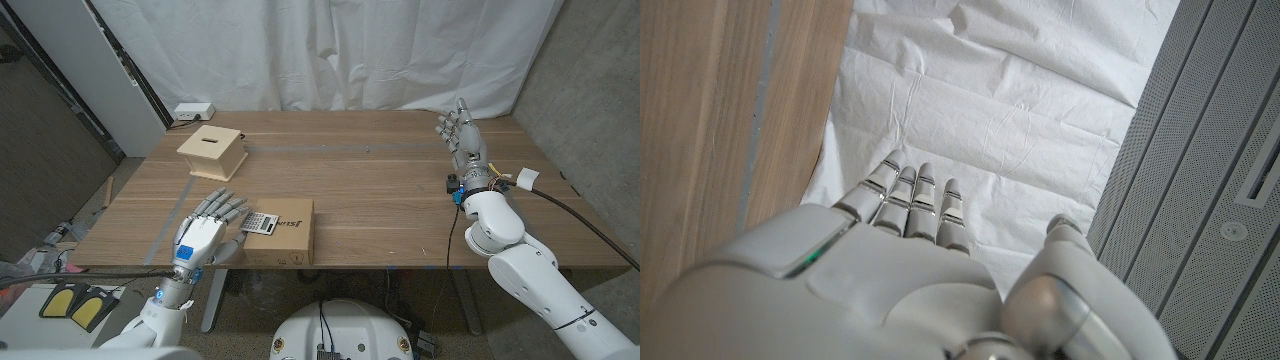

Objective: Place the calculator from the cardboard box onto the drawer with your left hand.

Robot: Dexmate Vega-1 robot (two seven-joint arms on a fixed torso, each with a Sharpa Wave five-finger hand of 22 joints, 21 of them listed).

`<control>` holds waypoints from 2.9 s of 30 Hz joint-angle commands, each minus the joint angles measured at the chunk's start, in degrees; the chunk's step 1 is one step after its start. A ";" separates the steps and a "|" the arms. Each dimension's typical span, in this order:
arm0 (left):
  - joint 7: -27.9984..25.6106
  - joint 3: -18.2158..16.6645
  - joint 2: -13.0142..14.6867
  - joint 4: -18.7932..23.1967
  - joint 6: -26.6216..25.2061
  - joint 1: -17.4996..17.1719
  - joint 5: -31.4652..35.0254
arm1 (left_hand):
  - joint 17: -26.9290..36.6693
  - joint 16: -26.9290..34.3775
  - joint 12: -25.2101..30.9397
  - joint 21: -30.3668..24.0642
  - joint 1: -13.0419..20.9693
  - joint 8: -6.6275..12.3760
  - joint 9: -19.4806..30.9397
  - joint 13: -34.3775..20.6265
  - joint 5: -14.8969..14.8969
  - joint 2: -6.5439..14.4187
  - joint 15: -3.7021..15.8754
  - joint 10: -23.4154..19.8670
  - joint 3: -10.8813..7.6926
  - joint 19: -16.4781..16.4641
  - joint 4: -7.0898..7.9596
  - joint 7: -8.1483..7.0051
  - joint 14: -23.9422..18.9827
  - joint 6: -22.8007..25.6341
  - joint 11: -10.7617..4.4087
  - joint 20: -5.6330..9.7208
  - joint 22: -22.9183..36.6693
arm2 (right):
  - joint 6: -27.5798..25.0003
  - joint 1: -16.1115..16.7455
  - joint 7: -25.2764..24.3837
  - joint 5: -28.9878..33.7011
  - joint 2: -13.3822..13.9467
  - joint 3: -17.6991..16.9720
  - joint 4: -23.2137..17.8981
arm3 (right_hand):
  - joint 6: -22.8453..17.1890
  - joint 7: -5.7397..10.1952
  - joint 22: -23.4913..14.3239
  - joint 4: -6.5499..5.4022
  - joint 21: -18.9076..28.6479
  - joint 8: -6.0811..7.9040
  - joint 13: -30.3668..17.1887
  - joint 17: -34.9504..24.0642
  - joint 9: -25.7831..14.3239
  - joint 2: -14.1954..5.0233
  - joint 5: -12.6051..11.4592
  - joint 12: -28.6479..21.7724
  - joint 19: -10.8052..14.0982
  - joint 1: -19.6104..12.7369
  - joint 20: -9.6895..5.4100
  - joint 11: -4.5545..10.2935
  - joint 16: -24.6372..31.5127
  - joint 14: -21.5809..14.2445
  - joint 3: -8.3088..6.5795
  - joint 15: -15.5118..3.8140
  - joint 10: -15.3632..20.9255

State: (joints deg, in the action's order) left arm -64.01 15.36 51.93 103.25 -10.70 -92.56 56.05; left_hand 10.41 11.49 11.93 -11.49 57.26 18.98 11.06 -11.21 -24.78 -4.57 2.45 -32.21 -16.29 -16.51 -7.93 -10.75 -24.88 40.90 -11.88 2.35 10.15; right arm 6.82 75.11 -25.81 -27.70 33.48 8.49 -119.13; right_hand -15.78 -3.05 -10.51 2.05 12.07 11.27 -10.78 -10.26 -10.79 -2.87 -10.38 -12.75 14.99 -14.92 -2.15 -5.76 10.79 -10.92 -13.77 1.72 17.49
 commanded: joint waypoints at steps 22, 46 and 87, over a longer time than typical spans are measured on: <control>0.01 -0.20 -6.39 -0.45 0.47 -0.37 2.39 | 0.15 0.70 0.94 -1.78 5.13 2.47 -0.40 -0.11 5.30 4.30 9.76 -9.40 -2.43 -5.38 0.37 1.45 -8.63 10.44 -0.04 4.91 0.35 | 2.14 0.06 2.92 -1.28 0.22 -0.15 1.52 | -0.57 -0.20 -0.14 0.03 0.18 0.18 -0.16 -0.35 -0.27 -0.29 -0.32 -0.36 0.85 0.39 0.22 0.13 0.29 -1.08 0.31 -0.11 0.78; 0.01 -0.93 -9.27 -0.34 1.49 0.28 -0.18 | 0.00 -0.13 -0.10 -1.96 6.83 5.08 -0.65 -0.05 13.37 8.62 9.74 -17.04 -4.75 -7.91 1.28 6.17 -14.93 22.01 0.00 4.78 0.41 | 2.77 -1.13 3.57 -1.12 0.41 0.56 2.39 | -0.84 -0.03 -0.14 -0.02 0.28 0.24 -0.16 -0.40 -0.27 -0.02 -0.35 -0.46 1.43 0.83 0.29 0.23 0.45 -1.85 0.65 -0.22 1.23; 1.19 3.90 -1.31 5.64 -7.58 5.08 -8.72 | -0.03 -0.40 -0.69 -1.66 7.07 4.68 -0.69 0.10 14.42 8.43 9.54 -19.44 -5.91 -8.31 1.23 6.27 -16.67 23.60 -0.35 4.93 0.36 | 6.34 0.47 5.26 -2.97 -0.35 -1.42 3.97 | -0.99 -0.19 -0.14 -0.01 0.15 0.24 -0.16 -0.40 -0.27 -0.10 -0.47 -0.38 1.59 1.11 0.22 0.24 0.28 -1.92 0.82 -0.24 1.32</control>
State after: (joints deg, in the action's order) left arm -63.84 18.76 49.32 107.24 -15.79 -88.74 49.75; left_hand 10.42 11.22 11.50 -13.23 64.04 23.62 10.28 -10.90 -10.37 3.86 4.22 -51.03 -21.74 -24.31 -6.77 -11.63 -40.97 56.78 -12.08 2.77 10.26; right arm 11.99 75.88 -21.41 -29.92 33.65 7.30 -116.46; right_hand -16.30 -3.15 -10.51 1.80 12.07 11.27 -10.78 -10.53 -10.79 -2.81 -10.63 -12.75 16.23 -14.24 -1.73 -5.44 11.02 -12.23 -13.05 1.61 18.43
